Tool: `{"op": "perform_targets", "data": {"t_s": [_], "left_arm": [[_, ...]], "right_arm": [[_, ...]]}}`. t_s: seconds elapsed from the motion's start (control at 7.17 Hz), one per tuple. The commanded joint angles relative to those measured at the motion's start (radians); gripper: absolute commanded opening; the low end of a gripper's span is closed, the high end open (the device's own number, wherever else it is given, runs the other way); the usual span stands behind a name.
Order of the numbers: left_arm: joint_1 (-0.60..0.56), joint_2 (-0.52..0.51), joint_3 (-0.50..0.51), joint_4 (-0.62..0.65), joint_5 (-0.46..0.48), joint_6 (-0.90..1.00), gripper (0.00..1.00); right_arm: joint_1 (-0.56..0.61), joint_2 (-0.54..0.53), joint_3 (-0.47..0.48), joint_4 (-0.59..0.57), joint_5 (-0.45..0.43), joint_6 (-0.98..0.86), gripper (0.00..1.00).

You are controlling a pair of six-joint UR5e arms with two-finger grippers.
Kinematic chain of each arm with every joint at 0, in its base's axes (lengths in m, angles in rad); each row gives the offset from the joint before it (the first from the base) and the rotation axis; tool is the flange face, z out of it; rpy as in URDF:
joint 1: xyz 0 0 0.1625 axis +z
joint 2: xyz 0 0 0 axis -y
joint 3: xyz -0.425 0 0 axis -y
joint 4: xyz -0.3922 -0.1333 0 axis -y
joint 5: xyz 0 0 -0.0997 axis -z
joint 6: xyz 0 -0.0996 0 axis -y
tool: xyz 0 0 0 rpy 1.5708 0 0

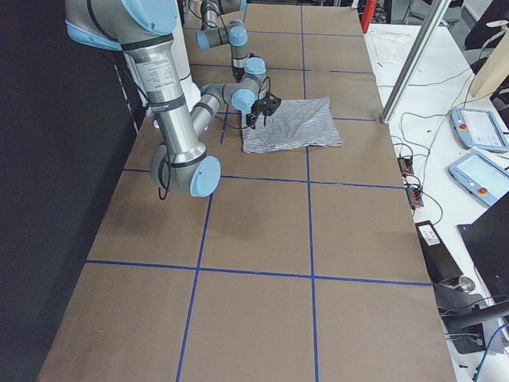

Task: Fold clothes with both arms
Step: 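Move the right gripper to the shirt's near edge beside the left gripper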

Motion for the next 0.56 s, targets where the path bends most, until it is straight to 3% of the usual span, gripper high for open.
{"op": "perform_targets", "data": {"t_s": [0.0, 0.42], "left_arm": [[-0.004, 0.0, 0.001, 0.0, 0.0, 0.004, 0.0], [-0.004, 0.0, 0.001, 0.0, 0.0, 0.004, 0.0]], "right_arm": [[-0.044, -0.037, 0.006, -0.009, -0.068, 0.124, 1.0], [-0.077, -0.019, -0.006, -0.098, -0.082, 0.125, 1.0]]}}
